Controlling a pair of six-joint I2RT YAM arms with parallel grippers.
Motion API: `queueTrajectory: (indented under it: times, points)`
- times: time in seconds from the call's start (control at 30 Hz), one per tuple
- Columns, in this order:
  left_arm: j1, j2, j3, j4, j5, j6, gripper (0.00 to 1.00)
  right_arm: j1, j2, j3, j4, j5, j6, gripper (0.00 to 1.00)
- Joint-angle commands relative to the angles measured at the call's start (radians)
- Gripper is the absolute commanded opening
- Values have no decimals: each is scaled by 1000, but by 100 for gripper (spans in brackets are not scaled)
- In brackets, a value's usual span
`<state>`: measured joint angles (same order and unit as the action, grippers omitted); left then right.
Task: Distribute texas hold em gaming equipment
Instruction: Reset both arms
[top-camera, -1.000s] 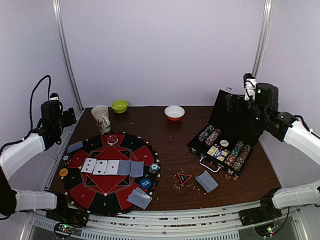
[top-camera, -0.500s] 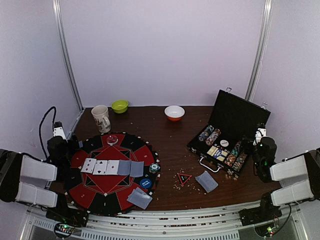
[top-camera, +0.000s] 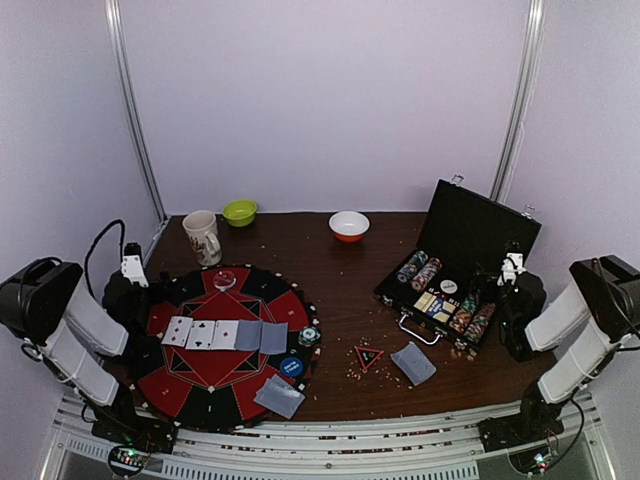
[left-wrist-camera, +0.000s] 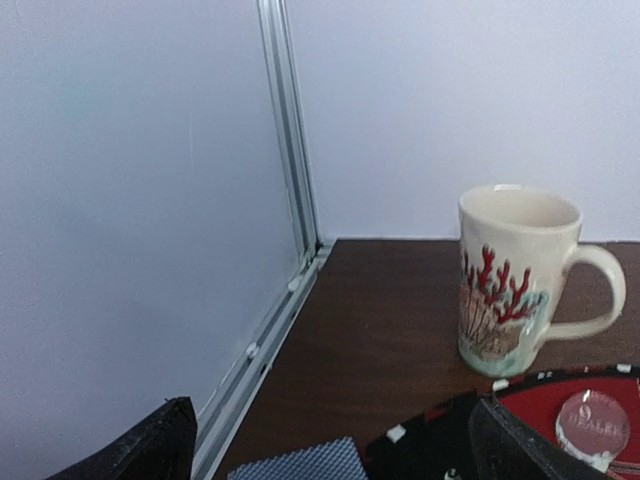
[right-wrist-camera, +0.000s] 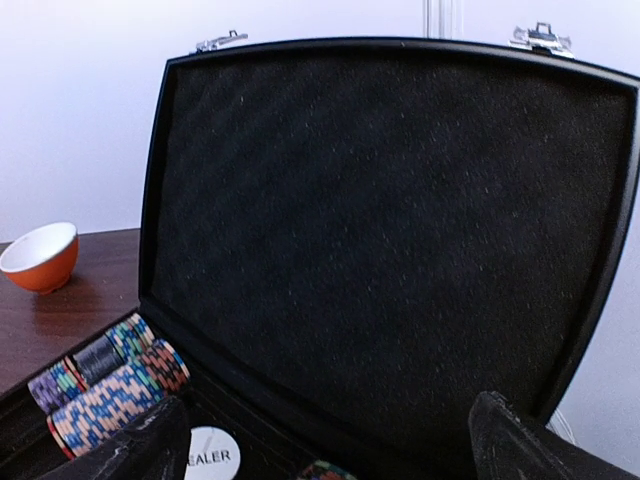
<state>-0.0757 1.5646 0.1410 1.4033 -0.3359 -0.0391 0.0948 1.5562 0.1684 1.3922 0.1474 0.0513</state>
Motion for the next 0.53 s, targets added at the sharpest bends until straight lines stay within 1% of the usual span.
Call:
queueTrajectory:
  times: [0.0, 0.03, 0.1, 0.5]
  points:
    - [-2, -2, 81, -50, 27, 14, 98, -17, -8, 57, -63, 14, 22, 100]
    - [-3, 6, 75, -19, 25, 16, 98, -18, -2, 53, -49, 15, 16, 100]
    - [-2, 1, 84, -49, 16, 11, 98, -18, -4, 54, -58, 14, 18, 100]
    - [-2, 4, 80, -32, 18, 15, 98, -18, -2, 55, -53, 14, 16, 100]
